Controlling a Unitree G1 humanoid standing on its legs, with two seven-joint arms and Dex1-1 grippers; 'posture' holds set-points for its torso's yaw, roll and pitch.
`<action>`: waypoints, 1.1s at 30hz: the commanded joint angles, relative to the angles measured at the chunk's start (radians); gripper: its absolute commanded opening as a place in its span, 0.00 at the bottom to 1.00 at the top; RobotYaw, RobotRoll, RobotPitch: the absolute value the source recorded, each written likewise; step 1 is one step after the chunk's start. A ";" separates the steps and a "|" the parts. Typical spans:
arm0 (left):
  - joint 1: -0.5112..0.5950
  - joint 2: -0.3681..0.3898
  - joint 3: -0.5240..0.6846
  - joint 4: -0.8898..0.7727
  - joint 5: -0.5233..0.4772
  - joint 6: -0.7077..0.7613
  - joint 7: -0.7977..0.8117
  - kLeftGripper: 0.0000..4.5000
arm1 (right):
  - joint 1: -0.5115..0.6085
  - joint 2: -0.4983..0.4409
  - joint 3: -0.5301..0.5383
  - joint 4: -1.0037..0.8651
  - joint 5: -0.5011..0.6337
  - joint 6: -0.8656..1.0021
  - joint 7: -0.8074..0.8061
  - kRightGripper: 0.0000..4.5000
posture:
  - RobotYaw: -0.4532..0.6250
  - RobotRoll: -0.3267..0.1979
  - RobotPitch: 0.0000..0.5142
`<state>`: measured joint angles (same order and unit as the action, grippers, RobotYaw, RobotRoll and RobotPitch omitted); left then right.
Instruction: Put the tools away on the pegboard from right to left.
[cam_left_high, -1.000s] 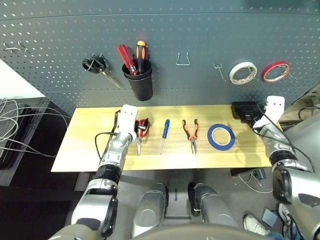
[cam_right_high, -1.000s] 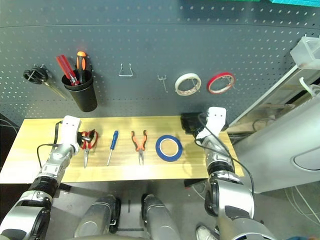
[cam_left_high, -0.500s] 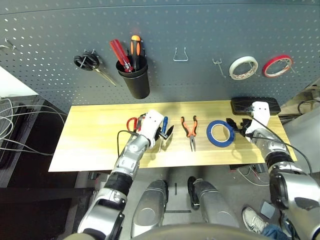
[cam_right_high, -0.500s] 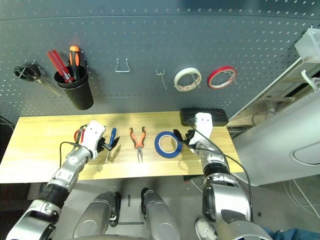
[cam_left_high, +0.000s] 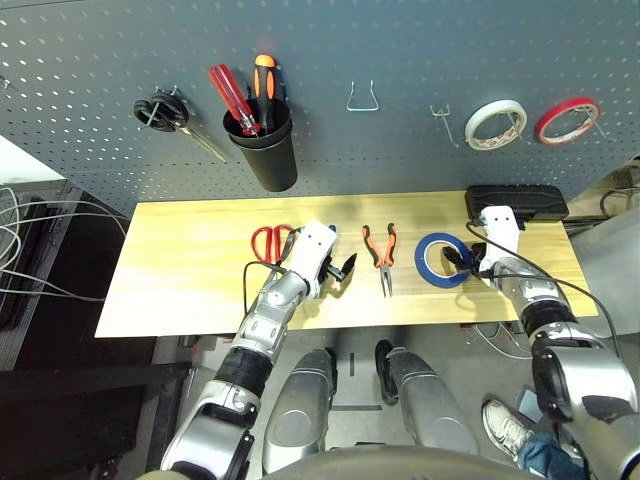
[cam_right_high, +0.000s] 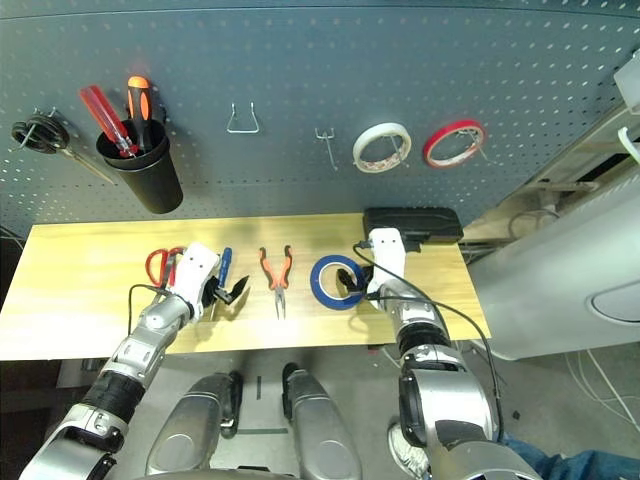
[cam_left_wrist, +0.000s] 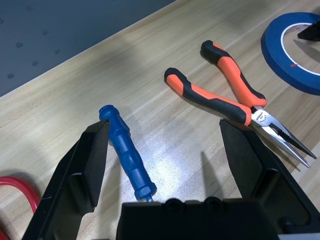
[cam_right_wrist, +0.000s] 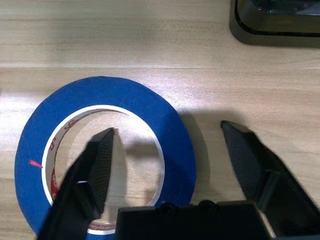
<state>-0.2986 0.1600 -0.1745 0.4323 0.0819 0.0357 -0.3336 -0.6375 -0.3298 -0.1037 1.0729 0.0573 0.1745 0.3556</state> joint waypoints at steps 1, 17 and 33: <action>0.024 0.000 -0.009 -0.016 0.009 0.014 0.001 1.00 | 0.019 0.022 0.007 0.040 -0.008 0.036 -0.010 0.69 | 0.51 0.62 0.55; 0.066 0.037 0.045 -0.077 -0.014 -0.147 0.011 1.00 | 0.078 0.025 0.016 -0.147 -0.006 -0.013 -0.001 0.16 | 0.50 0.62 0.46; 0.065 0.017 0.065 -0.106 -0.034 -0.181 0.014 1.00 | 0.208 -0.074 0.096 -0.504 -0.079 -0.399 0.107 0.16 | 0.49 0.62 0.48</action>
<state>-0.2447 0.1789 -0.1004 0.3290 0.0449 -0.1313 -0.3153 -0.4468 -0.3907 -0.0325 0.5764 -0.0002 -0.1490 0.4395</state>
